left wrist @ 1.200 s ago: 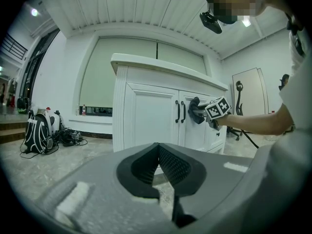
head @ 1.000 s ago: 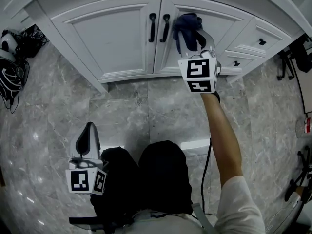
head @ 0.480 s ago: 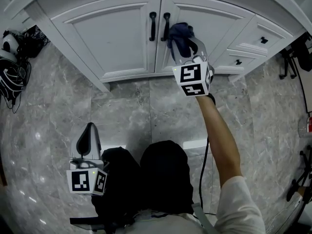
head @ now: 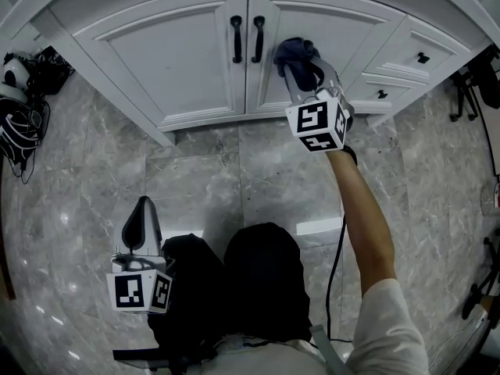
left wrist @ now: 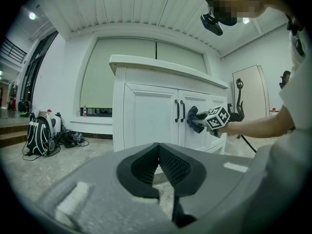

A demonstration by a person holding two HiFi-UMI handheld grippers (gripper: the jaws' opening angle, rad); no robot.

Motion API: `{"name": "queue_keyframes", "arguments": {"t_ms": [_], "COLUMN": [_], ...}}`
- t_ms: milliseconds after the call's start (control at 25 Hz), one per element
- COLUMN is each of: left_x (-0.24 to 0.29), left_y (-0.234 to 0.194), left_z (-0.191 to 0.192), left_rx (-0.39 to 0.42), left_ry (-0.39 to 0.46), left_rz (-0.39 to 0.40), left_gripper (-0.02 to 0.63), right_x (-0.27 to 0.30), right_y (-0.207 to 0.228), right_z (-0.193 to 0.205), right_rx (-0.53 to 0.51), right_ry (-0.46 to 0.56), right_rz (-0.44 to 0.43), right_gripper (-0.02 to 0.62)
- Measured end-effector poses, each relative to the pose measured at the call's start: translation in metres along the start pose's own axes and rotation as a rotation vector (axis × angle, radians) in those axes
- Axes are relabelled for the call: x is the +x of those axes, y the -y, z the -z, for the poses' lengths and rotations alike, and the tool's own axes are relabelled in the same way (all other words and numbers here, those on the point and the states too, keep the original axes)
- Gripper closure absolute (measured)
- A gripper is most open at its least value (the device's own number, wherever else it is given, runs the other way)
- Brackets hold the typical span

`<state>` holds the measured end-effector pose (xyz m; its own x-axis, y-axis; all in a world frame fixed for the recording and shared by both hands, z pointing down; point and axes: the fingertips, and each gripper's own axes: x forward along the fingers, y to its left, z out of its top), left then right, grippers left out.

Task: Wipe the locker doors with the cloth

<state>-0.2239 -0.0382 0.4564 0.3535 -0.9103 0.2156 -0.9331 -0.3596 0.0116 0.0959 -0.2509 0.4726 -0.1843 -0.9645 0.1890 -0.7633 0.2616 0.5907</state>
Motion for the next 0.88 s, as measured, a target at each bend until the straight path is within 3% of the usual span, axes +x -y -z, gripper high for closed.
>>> {"name": "queue_keyframes", "arguments": {"t_ms": [880], "left_x": [0.018], "left_y": [0.039], "left_z": [-0.005], "left_rx": [0.012], "left_ry": [-0.002], "left_rz": [0.062], "left_gripper": [0.604], "right_x": [-0.032], "right_y": [0.092], "right_z": [0.072], "right_rx": [0.027], "right_ry": [-0.091], "right_rz": [0.119], "right_gripper": [0.491]}}
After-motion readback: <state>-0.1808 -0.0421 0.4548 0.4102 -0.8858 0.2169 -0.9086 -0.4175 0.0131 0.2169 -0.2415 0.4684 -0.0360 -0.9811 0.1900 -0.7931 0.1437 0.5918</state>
